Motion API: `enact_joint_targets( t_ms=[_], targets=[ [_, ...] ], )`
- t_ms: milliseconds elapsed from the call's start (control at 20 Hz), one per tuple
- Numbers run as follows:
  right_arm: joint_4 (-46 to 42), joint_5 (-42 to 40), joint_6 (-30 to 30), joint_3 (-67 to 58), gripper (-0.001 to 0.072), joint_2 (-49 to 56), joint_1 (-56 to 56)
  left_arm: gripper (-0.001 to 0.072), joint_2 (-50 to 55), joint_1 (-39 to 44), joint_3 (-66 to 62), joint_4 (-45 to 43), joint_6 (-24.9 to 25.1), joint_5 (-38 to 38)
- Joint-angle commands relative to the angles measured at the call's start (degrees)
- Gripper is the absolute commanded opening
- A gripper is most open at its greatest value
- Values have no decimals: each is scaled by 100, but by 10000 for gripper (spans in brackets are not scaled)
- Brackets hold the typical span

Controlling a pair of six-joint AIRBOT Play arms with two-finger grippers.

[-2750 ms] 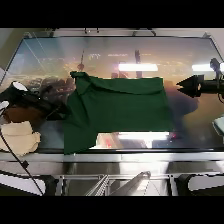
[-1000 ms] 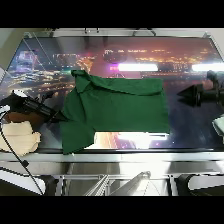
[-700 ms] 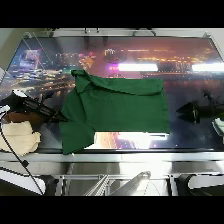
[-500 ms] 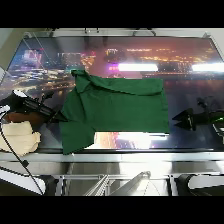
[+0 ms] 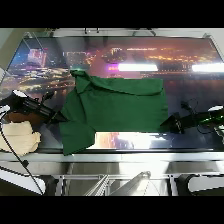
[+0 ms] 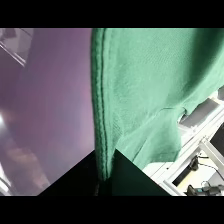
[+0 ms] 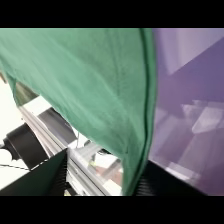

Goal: Fold the shirts.

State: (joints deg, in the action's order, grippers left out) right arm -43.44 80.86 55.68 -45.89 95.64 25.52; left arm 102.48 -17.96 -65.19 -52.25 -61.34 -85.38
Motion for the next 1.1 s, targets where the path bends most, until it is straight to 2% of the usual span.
enact_joint_targets(
  t_ms=[0, 50, 100, 150, 300, 400, 500, 550, 700, 800, 900, 950, 1050],
  targets=[
    [157, -455, -44, 13, 314, 2, -83, 32, -4, -4, -7, -2, 7, -59],
    [330, -382, -136, 13, 156, 2, -85, 32, -4, -4, -7, 9, 48, -57],
    [616, -271, -275, 13, 64, -2, -85, 32, -4, -4, -7, 140, 136, -87],
    [931, -133, -404, 11, 15, -7, -85, 32, -4, -4, -9, 433, 240, -168],
    [2162, 404, -872, -7, 16, -295, -83, 26, -138, 0, -129, 1311, 538, -605],
    [3069, 866, -1045, -234, 16, -883, -55, 25, -586, 61, -321, 1937, 684, -999],
    [3807, 1106, -960, -785, 16, -1797, -57, 25, -1340, 103, -697, 3010, 750, -1519],
    [3906, 1058, -800, -1156, 16, -2286, -57, 26, -1751, 103, -966, 3639, 741, -1692],
    [3963, 205, -382, -2264, 16, -3768, -61, 27, -3067, 13, -2138, 5357, 728, -1510],
    [4037, -1117, -319, -2594, 16, -4669, -59, 27, -3755, -223, -3058, 5591, 688, -1123],
    [3689, -2065, 11, -2809, 15, -5359, 79, 28, -4225, -752, -3786, 5506, 76, -490],
    [3536, -2085, 164, -2942, 15, -5539, 227, 28, -4428, -1198, -4044, 5571, -140, -256],
    [3473, -1906, 157, -3206, 16, -5768, 636, 29, -4621, -2269, -4437, 5947, -485, -402]
  ],
)
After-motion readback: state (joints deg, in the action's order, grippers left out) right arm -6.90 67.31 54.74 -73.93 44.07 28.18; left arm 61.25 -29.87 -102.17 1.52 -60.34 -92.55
